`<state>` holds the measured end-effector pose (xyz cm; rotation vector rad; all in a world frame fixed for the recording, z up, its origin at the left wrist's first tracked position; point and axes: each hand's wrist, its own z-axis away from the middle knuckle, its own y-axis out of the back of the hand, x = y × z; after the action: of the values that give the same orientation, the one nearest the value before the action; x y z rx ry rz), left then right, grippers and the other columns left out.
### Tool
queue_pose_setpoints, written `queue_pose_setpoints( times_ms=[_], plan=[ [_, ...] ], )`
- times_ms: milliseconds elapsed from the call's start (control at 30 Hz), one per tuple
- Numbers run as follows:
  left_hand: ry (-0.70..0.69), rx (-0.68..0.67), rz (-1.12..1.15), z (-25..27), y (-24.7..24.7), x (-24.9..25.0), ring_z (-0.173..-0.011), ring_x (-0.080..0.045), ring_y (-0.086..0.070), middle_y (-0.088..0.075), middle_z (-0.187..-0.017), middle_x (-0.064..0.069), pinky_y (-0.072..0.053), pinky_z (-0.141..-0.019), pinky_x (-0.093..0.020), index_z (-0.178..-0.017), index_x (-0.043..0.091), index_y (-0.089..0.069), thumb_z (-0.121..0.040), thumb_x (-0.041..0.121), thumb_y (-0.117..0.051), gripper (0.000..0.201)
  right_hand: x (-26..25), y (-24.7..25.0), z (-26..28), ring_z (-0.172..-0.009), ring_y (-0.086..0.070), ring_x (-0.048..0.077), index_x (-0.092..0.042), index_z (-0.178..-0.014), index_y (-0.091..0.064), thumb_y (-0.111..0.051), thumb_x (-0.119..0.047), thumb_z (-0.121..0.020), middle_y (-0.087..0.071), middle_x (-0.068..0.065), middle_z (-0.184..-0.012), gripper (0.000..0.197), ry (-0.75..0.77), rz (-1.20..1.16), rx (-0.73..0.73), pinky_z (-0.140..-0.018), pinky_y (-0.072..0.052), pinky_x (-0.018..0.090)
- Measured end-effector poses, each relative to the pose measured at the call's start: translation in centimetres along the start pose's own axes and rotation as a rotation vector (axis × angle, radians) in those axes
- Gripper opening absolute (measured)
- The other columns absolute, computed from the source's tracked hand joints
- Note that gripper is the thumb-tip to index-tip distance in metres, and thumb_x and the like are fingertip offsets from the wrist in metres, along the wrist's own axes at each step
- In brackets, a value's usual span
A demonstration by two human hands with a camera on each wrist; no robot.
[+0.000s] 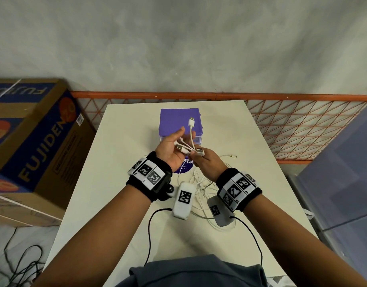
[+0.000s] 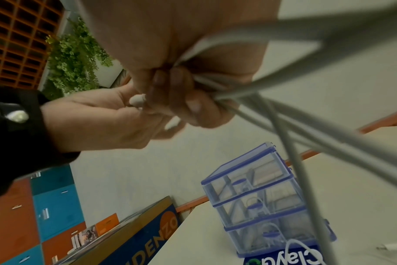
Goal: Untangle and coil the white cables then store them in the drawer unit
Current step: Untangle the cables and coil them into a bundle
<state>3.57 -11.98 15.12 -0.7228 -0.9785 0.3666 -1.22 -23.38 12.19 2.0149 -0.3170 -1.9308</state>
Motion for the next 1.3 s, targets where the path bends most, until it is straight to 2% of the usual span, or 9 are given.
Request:
queue_pose_setpoints(
  times_ms=[133,233,367,467,567,700,833,1000,1300],
  plan=[
    [-0.028,0.030,-0.048,-0.2,-0.3,-0.4,-0.053,-0.008,-0.067,-0.070,-0.057,0.002,-0.056,-0.051,-0.022,-0.084,0.010,-0.057,-0.099,0.010,-0.032,0.030,0.3,0.0,0.2,-0.051,-0.048,-0.006,-0.030,-0.068,-0.050,-0.039,-0.022,-0.096,-0.055,-0.016,-0.053,0.030,-0.020,-0.028,0.000,-0.058,-0.035,0.010],
    [-0.080,0.067,-0.024,-0.3,-0.5,-0.6,-0.050,-0.009,-0.067,-0.069,-0.056,0.001,-0.056,-0.050,-0.021,-0.084,0.014,-0.054,-0.099,0.006,-0.032,0.028,0.1,-0.4,-0.1,-0.065,-0.047,0.013,-0.021,-0.081,-0.059,-0.038,-0.045,-0.085,-0.053,-0.004,-0.069,0.032,-0.031,-0.038,0.028,-0.068,-0.039,0.033],
    [-0.108,0.060,-0.042,-0.4,-0.6,-0.7,-0.046,-0.006,-0.059,-0.063,-0.053,0.006,-0.051,-0.048,-0.019,-0.093,0.022,-0.056,-0.099,0.014,-0.035,0.023,-0.9,-0.2,-0.1,-0.071,-0.049,0.015,-0.010,-0.108,-0.059,-0.039,-0.018,-0.096,-0.057,0.000,-0.082,0.025,0.006,0.013,0.041,-0.072,-0.042,0.033],
    [-0.107,0.033,-0.061,-0.5,-0.7,-0.4,-0.043,-0.004,-0.049,-0.045,-0.053,0.006,-0.048,-0.051,-0.020,-0.095,0.022,-0.055,-0.097,0.032,-0.038,0.020,-0.8,-0.3,-0.1,-0.069,-0.045,0.021,0.001,-0.103,-0.056,-0.038,-0.012,-0.096,-0.053,0.010,-0.078,0.024,0.010,0.060,0.047,-0.068,-0.042,0.038],
    [-0.144,0.051,0.013,-0.5,-0.8,-0.2,-0.038,-0.005,-0.044,-0.042,-0.045,0.007,-0.046,-0.059,-0.026,-0.079,0.018,-0.046,-0.099,0.033,-0.033,0.028,-1.2,-0.3,-0.1,-0.069,-0.047,0.012,-0.014,-0.091,-0.057,-0.040,-0.010,-0.095,-0.054,-0.004,-0.076,0.018,-0.029,-0.005,0.025,-0.073,-0.040,0.030],
    [-0.168,0.069,0.057,-0.5,-0.7,-0.1,-0.038,-0.006,-0.044,-0.044,-0.044,0.007,-0.045,-0.064,-0.028,-0.076,0.017,-0.044,-0.101,0.025,-0.029,0.030,-1.6,-0.4,0.0,-0.084,-0.049,0.012,-0.002,-0.112,-0.053,-0.044,-0.002,-0.091,-0.056,0.000,-0.094,0.023,0.007,0.044,0.012,-0.071,-0.037,0.014],
    [-0.250,0.084,0.050,-0.3,-1.0,-0.2,-0.040,-0.006,-0.040,-0.038,-0.049,0.005,-0.049,-0.058,-0.025,-0.093,0.031,-0.052,-0.101,0.018,-0.031,0.026,-1.4,-0.7,-0.3,-0.092,-0.057,0.025,-0.002,-0.115,-0.050,-0.045,-0.008,-0.091,-0.064,0.014,-0.107,0.026,0.093,0.153,0.119,-0.078,-0.042,0.028],
    [-0.223,0.139,0.011,0.0,-1.5,0.2,-0.047,-0.010,-0.037,-0.029,-0.062,0.002,-0.035,-0.040,-0.016,-0.081,0.027,-0.043,-0.099,0.037,-0.031,0.024,-1.8,-1.0,-0.3,-0.093,-0.061,0.036,-0.004,-0.114,-0.046,-0.046,-0.002,-0.087,-0.065,0.018,-0.107,0.027,0.103,0.273,0.206,-0.074,-0.047,0.038],
    [-0.209,0.229,-0.075,-0.1,-1.5,0.1,-0.041,-0.005,-0.052,-0.049,-0.045,0.007,-0.036,-0.049,-0.020,-0.072,0.018,-0.041,-0.097,0.047,-0.027,0.041,-2.2,-1.0,-0.2,-0.083,-0.059,0.039,-0.006,-0.115,-0.049,-0.044,-0.003,-0.076,-0.049,0.015,-0.116,0.040,0.199,0.565,0.156,-0.062,-0.049,0.045]
  ],
)
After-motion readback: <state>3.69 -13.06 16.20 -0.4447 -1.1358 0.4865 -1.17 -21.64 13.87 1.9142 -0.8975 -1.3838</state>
